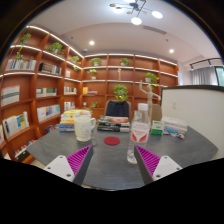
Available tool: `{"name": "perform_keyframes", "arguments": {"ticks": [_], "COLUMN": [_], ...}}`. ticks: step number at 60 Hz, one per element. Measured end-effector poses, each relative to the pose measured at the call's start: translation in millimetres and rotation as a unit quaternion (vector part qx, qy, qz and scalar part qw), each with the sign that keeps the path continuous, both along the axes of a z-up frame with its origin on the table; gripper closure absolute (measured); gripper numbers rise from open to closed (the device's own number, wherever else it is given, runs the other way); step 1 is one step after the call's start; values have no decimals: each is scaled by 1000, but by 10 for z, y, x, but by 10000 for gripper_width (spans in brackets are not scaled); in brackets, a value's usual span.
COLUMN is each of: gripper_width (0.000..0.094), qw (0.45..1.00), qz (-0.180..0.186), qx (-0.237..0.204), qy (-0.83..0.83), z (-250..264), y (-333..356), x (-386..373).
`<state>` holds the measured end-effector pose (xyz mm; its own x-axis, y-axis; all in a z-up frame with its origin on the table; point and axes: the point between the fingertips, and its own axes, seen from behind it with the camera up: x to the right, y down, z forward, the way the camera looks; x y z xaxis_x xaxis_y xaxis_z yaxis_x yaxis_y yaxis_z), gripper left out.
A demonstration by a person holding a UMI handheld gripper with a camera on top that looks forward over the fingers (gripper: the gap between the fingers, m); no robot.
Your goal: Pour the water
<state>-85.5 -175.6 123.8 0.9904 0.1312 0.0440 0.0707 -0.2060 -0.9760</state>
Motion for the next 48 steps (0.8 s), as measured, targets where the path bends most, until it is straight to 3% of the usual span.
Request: {"name": "perform_keyframes", "arguments": {"ticks": [5, 9, 14, 36, 40, 44, 46, 48], "gripper_width": [56, 59, 61, 87, 147, 277, 408, 417], "qw": [999, 997, 997, 995, 996, 996, 997, 996], "qz": [-51, -70, -80, -93, -82, -75, -71, -77], "qx": [-3, -9, -14, 36, 37, 41, 43, 47], "qy": [-13, -9, 10, 4, 1, 2, 3, 5], "z": [-228, -318, -342, -77, -81, -87, -91, -91], "y": [114, 264, 476, 1388, 1471, 1514, 1523, 1523], "x": [401, 592, 732, 952, 900, 860, 831, 836]}}
